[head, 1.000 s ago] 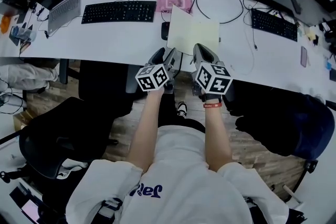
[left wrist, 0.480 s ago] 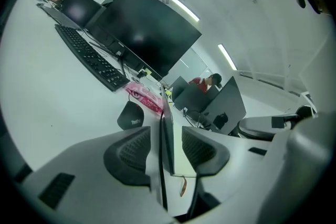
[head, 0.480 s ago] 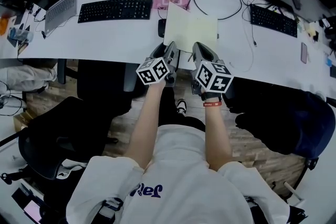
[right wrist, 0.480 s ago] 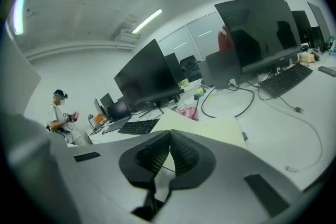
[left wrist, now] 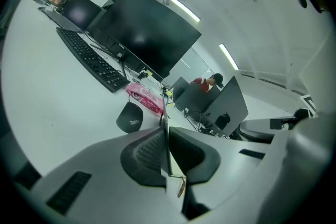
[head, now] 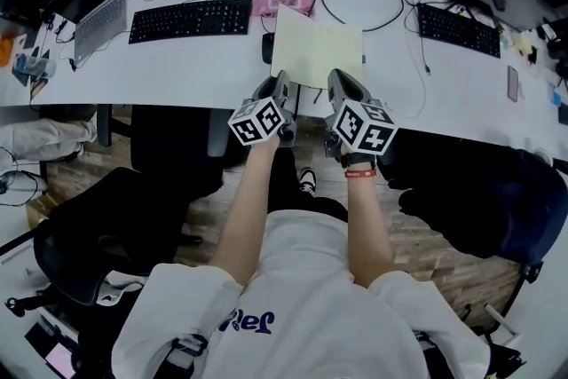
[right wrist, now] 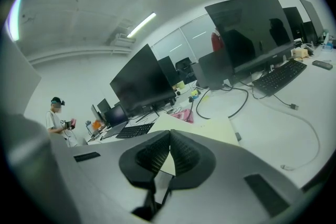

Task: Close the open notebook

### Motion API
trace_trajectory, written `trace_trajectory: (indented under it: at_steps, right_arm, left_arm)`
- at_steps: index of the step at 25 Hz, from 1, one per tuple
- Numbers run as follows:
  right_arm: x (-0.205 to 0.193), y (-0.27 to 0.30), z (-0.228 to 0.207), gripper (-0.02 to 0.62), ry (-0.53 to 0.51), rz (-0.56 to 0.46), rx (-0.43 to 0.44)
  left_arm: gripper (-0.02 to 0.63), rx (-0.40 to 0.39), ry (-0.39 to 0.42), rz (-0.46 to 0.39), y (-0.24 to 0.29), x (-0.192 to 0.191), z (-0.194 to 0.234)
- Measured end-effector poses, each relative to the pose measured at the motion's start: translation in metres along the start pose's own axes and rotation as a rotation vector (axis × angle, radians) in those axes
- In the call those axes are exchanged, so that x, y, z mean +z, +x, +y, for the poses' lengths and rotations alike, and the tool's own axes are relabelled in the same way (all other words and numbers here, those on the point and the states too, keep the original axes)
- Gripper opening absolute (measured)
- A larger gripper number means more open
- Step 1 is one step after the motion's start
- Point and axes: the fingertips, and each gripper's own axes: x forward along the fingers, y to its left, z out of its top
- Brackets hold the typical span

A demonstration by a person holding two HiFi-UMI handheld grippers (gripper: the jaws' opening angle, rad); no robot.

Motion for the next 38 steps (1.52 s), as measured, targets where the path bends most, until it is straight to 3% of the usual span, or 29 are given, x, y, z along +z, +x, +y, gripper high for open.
trace_trajectory:
  at_steps: [6, 14, 22, 38]
  right_arm:
    - [0.011, -0.009, -0.012, 0.014, 0.019, -0.037, -0.011]
    - [0.024, -0.023, -0.026, 0.014, 0.047, -0.078, -0.034]
    - [0.026, -0.035, -0.041, 0.015, 0.063, -0.095, -0.049]
    - [0.027, -0.056, -0.07, 0.015, 0.099, -0.123, -0.091]
  left_arm:
    - [0.029, -0.006, 0.046, 0.005, 0.001, -0.002, -0.013]
    - [0.031, -0.017, 0.207, 0.057, 0.003, -0.003, -0.044]
    - [0.044, -0.044, 0.305, 0.085, 0.01, -0.012, -0.072]
    - [0.091, -0.087, 0.376, 0.124, 0.024, -0.035, -0.106]
